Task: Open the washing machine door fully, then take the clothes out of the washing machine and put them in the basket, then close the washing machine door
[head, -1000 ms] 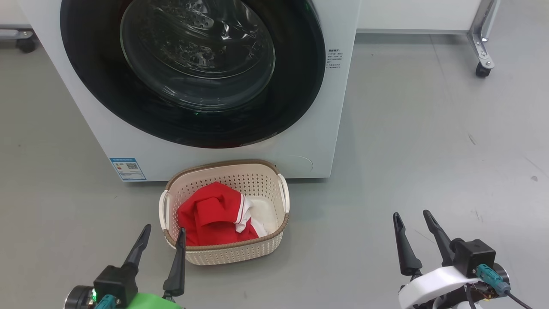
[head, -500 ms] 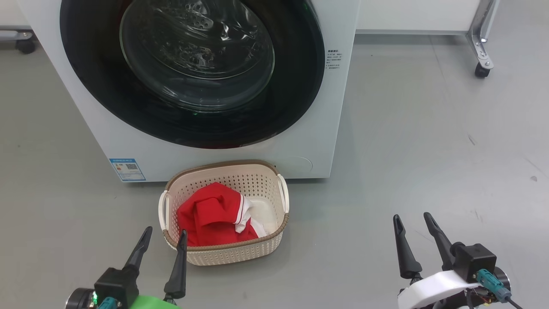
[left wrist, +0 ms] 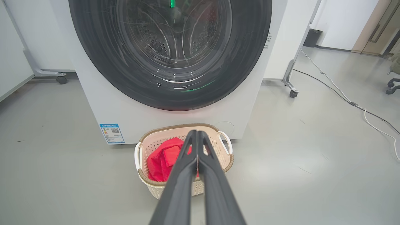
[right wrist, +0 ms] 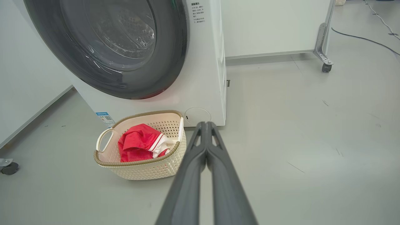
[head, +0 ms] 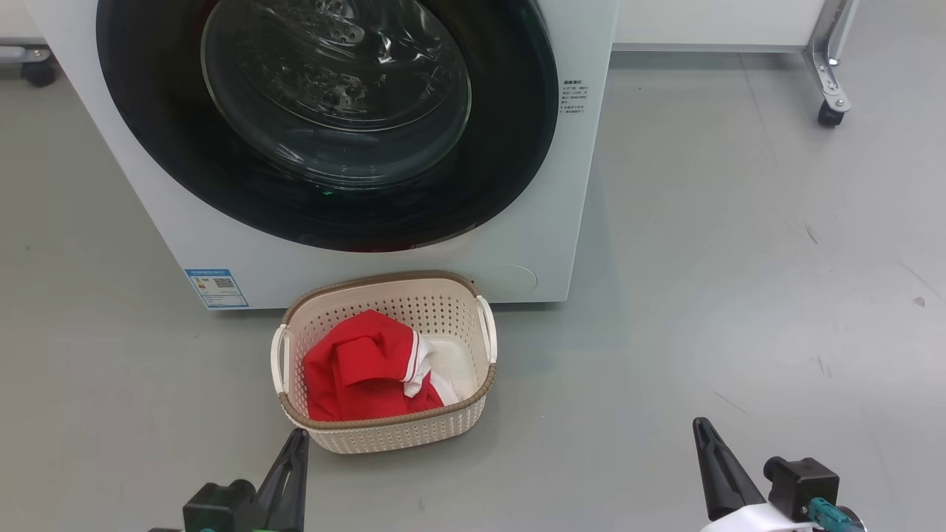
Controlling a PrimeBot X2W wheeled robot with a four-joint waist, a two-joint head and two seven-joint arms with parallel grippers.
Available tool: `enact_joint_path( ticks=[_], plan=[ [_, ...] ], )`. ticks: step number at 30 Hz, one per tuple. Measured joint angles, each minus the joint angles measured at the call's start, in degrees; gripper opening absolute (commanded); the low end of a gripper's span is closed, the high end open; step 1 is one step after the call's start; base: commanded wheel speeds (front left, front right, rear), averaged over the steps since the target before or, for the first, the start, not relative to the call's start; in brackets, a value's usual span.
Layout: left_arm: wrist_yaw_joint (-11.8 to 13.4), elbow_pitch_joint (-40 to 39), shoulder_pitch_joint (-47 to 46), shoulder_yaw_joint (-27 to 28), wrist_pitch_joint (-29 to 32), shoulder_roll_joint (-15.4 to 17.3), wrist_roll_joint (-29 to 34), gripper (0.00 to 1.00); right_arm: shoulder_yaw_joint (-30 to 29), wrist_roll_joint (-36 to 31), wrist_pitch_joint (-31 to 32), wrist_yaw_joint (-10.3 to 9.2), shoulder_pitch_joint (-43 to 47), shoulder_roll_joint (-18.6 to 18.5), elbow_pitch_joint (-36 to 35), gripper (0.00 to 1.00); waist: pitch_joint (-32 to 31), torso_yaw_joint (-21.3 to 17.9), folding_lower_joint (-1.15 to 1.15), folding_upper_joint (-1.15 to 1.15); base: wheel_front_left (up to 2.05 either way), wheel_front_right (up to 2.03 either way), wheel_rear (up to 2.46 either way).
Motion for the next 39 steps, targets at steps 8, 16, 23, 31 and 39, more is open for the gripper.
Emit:
enact_joint_path(
  ticks=[8, 16, 23, 31, 39],
  plan=[
    [-0.8, -0.3, 0.0, 0.8, 0.2, -0.2, -6.9, 0.0, -0.6, 6.9, 0.8, 0.34, 0.0, 0.0, -0.9, 0.0, 0.0, -0.1, 0.0, 0.0, 0.0, 0.0, 0.0],
    [-1.3, -0.3, 0.0, 2.2, 1.3, -0.2, -12.9, 0.0, -1.9, 13.3, 2.1, 0.68, -0.1, 0.0, -1.2, 0.0, 0.0, -0.2, 0.0, 0.0, 0.0, 0.0, 0.0],
    [-1.9, -0.2, -0.1, 3.2, 2.0, -0.2, -17.5, 0.0, -3.0, 17.9, 3.4, 0.83, -0.3, -0.1, -1.4, 0.0, -0.1, -0.3, 0.0, 0.0, 0.0, 0.0, 0.0],
    [-2.5, 0.2, -0.2, 4.7, 3.2, -0.2, -23.3, 0.0, -4.1, 24.0, 4.7, 1.48, -1.0, -0.4, -1.6, 0.0, -0.1, -0.4, 0.0, 0.0, 0.0, 0.0, 0.0],
    [-3.1, 1.1, -1.0, 5.9, 4.3, -0.2, -29.4, 0.0, -5.3, 30.0, 6.4, 1.61, -1.8, -0.7, -1.6, 0.0, -0.1, -0.5, 0.0, 0.0, 0.0, 0.0, 0.0]
  ],
)
